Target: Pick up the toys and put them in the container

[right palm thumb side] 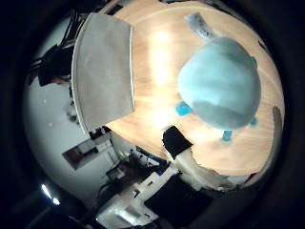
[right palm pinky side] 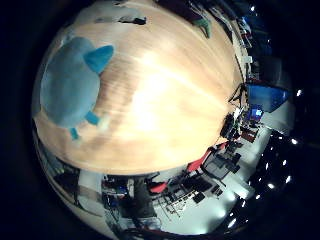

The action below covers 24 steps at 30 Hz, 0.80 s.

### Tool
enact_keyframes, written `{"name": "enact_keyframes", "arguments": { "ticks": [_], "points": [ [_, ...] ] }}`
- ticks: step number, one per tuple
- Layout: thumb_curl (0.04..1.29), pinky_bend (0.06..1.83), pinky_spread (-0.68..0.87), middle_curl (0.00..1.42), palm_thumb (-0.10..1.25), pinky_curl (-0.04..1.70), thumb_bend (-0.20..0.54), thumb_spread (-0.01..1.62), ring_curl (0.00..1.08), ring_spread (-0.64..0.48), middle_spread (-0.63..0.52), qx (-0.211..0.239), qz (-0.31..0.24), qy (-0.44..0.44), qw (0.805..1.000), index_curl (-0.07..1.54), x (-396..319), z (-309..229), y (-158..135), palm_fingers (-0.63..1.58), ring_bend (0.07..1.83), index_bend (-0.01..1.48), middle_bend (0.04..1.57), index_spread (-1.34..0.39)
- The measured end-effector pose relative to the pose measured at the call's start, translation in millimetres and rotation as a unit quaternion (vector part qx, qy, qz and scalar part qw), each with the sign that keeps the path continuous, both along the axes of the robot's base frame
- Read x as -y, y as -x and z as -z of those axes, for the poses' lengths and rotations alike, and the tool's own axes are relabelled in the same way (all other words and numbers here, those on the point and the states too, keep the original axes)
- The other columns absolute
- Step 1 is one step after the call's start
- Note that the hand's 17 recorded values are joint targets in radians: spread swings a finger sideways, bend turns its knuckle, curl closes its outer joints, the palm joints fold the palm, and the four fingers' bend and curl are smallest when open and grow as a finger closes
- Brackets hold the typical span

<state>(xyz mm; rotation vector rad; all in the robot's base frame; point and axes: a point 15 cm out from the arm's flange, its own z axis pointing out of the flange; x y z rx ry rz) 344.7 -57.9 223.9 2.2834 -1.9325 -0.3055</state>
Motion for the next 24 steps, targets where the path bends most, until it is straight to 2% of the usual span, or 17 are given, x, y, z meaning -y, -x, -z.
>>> {"name": "enact_keyframes", "arguments": {
  "ticks": [4,9,19,24],
  "points": [
    [0.29,0.64,0.44,0.36,0.40,0.30,-0.028,0.98,0.25,0.00,-0.12,-0.004,0.000,0.000,1.000,0.24,-1,9,-2,0.15,0.49,0.15,0.21,-0.44],
    [0.29,0.65,0.44,0.36,0.42,0.30,-0.026,0.98,0.25,0.01,-0.12,-0.038,-0.004,-0.005,0.999,0.24,-9,43,18,0.14,0.49,0.15,0.21,-0.43],
    [0.30,0.68,0.44,0.36,0.47,0.29,-0.022,0.98,0.26,-0.01,-0.12,-0.028,-0.004,-0.001,1.000,0.24,-14,57,9,0.15,0.52,0.14,0.21,-0.43],
    [0.31,0.75,0.40,0.36,0.54,0.29,-0.009,0.99,0.27,-0.08,-0.14,-0.008,0.006,0.001,1.000,0.23,-9,57,0,0.25,0.59,0.13,0.23,-0.44]
  ]
}}
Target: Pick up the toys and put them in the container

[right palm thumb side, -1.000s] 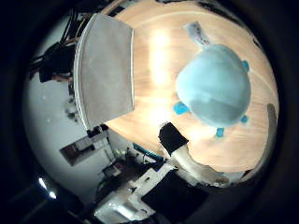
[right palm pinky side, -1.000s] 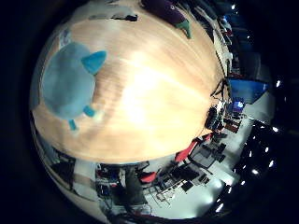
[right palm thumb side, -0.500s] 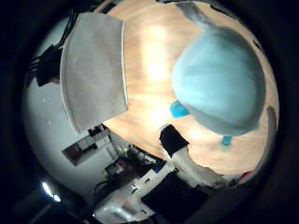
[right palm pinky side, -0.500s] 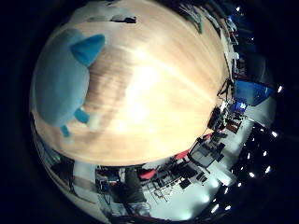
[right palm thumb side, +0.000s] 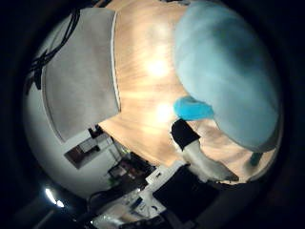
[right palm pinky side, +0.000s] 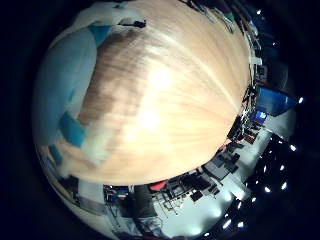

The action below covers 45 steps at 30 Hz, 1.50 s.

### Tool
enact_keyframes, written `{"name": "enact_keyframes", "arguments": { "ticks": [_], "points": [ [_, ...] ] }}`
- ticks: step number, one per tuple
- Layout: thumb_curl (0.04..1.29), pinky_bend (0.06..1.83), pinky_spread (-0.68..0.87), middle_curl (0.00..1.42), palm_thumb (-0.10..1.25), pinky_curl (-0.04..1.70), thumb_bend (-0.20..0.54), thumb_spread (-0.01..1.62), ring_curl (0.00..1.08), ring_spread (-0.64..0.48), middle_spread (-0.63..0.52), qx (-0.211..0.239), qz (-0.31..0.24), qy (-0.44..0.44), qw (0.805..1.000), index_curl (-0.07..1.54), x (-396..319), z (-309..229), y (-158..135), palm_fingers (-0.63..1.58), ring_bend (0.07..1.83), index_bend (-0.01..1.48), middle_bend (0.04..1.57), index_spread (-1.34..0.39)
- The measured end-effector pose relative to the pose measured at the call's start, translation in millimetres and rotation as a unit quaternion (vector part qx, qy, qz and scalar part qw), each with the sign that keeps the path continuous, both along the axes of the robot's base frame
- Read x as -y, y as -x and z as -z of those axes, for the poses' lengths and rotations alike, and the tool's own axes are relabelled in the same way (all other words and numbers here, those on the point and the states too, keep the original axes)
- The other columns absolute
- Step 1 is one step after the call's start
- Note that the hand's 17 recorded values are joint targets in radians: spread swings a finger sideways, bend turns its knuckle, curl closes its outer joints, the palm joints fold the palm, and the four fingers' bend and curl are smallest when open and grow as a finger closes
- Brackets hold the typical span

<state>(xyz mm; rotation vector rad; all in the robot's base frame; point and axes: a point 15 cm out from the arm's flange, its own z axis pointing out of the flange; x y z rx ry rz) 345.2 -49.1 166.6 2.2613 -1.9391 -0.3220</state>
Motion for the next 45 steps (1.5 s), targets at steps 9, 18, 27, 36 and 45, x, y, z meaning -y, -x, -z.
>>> {"name": "enact_keyframes", "arguments": {
  "ticks": [9,18,27,36,45],
  "points": [
    [0.33,1.24,-0.25,0.42,0.64,0.41,-0.019,1.00,0.39,-0.36,-0.30,0.020,0.022,0.002,1.000,0.16,17,9,-13,0.85,0.99,0.11,0.35,-0.48],
    [0.31,1.14,-0.42,0.61,0.63,0.43,-0.028,1.06,0.48,-0.33,-0.35,0.045,0.044,0.004,0.998,0.34,36,19,-27,1.35,1.06,0.49,0.76,-0.51],
    [0.29,1.21,-0.42,0.67,0.63,0.47,-0.011,1.09,0.52,-0.28,-0.30,0.043,0.046,0.005,0.998,0.50,42,13,-27,1.26,1.19,0.69,0.95,-0.45],
    [0.37,1.23,-0.44,0.64,0.91,0.49,0.033,1.00,0.54,-0.28,-0.33,0.029,0.044,0.003,0.999,0.51,43,-10,-26,1.20,1.24,0.56,0.97,-0.50],
    [0.40,1.20,-0.46,0.62,0.96,0.48,-0.016,0.97,0.52,-0.28,-0.35,0.043,0.042,0.002,0.998,0.54,42,-40,-31,1.21,1.23,0.51,0.98,-0.53]
  ]
}}
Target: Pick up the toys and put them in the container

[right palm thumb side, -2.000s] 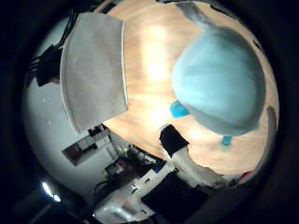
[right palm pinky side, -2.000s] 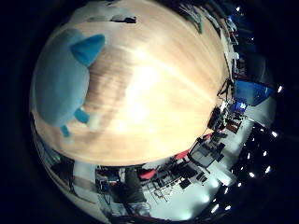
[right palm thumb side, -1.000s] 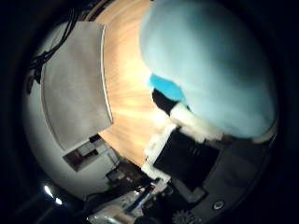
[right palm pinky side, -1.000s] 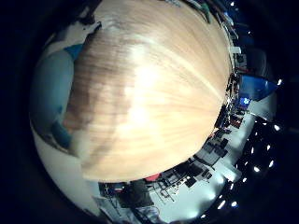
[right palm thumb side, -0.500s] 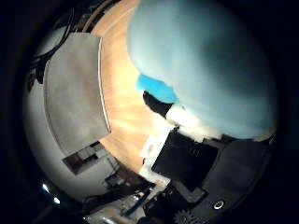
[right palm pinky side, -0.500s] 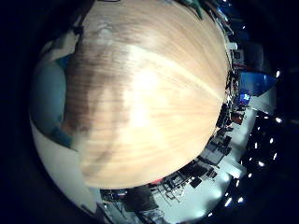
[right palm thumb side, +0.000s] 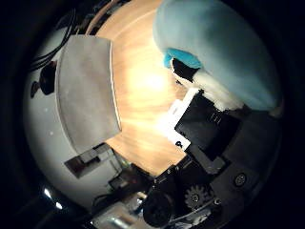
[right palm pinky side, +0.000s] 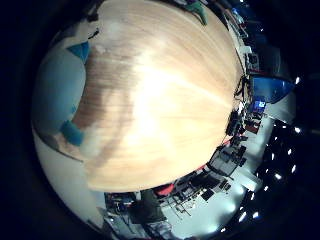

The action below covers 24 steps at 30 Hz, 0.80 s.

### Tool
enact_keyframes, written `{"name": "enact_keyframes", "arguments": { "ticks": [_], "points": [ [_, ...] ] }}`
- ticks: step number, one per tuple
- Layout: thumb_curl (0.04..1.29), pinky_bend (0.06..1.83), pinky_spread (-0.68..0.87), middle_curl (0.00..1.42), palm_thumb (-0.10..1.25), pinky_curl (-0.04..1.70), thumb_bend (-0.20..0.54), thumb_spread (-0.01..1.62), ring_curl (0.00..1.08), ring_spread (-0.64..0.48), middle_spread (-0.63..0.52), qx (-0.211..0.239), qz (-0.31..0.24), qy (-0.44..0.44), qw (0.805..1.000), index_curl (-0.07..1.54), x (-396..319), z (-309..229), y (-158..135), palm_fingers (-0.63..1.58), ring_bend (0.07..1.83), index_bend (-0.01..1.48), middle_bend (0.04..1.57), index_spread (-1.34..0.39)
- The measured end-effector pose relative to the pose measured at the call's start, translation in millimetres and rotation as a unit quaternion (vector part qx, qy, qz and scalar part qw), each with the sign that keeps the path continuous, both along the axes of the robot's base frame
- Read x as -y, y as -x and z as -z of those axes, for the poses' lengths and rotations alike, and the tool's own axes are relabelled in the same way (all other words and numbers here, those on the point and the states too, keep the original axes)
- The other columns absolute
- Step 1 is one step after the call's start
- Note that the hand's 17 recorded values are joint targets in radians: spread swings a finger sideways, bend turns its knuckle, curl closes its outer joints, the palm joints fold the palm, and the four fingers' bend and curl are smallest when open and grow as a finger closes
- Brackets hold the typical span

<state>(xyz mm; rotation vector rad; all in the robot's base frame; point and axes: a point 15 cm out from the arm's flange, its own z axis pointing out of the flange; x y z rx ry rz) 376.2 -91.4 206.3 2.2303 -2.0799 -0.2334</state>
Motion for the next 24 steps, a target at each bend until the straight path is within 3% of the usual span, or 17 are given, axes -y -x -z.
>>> {"name": "enact_keyframes", "arguments": {
  "ticks": [7,24],
  "points": [
    [0.42,1.18,-0.48,0.60,0.97,0.48,-0.019,0.97,0.52,-0.28,-0.35,0.015,-0.002,0.001,1.000,0.56,-2,-28,1,1.23,1.23,0.48,1.00,-0.54],
    [0.42,1.16,-0.50,0.57,0.97,0.47,-0.021,0.94,0.51,-0.29,-0.35,0.125,-0.009,-0.005,0.992,0.62,-22,-166,-18,1.23,1.23,0.44,1.02,-0.56]
  ]
}}
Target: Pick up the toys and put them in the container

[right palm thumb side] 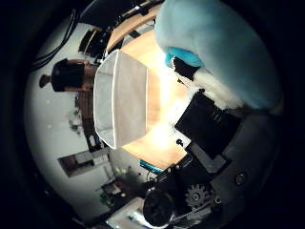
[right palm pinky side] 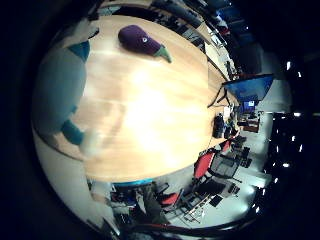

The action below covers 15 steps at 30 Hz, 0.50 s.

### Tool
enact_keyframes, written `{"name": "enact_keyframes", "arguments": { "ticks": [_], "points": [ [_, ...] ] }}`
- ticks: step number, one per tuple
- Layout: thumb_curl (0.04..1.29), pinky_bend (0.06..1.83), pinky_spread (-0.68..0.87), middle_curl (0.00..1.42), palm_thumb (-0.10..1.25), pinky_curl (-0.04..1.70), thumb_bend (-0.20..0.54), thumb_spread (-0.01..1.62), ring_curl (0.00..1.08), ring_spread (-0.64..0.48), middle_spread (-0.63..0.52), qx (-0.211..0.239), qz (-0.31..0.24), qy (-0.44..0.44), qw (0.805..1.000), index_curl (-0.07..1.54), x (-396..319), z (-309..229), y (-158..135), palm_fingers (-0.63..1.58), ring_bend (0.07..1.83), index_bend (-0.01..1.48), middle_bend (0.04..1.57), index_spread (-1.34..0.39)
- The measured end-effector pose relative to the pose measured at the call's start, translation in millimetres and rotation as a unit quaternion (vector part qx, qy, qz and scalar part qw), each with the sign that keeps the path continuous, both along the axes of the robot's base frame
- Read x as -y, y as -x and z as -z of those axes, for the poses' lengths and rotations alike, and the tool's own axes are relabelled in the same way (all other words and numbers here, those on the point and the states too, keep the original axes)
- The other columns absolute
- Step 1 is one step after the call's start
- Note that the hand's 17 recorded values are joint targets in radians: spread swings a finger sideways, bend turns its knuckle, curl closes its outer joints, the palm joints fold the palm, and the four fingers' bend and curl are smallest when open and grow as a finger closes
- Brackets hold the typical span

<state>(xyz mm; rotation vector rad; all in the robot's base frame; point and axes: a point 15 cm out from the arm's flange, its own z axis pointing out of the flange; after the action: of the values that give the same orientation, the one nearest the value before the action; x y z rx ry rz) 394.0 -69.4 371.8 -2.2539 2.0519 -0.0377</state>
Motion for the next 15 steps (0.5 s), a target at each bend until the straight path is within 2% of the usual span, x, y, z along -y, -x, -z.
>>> {"name": "enact_keyframes", "arguments": {
  "ticks": [6,15],
  "points": [
    [0.42,1.15,-0.50,0.56,0.97,0.47,-0.021,0.94,0.51,-0.28,-0.35,0.026,-0.003,0.003,1.000,0.63,-4,-40,-4,1.23,1.23,0.43,1.03,-0.56],
    [0.43,1.15,-0.50,0.55,0.97,0.48,-0.021,0.94,0.51,-0.28,-0.35,0.049,-0.008,0.006,0.999,0.65,-9,-68,-9,1.24,1.22,0.42,1.04,-0.57]
  ]
}}
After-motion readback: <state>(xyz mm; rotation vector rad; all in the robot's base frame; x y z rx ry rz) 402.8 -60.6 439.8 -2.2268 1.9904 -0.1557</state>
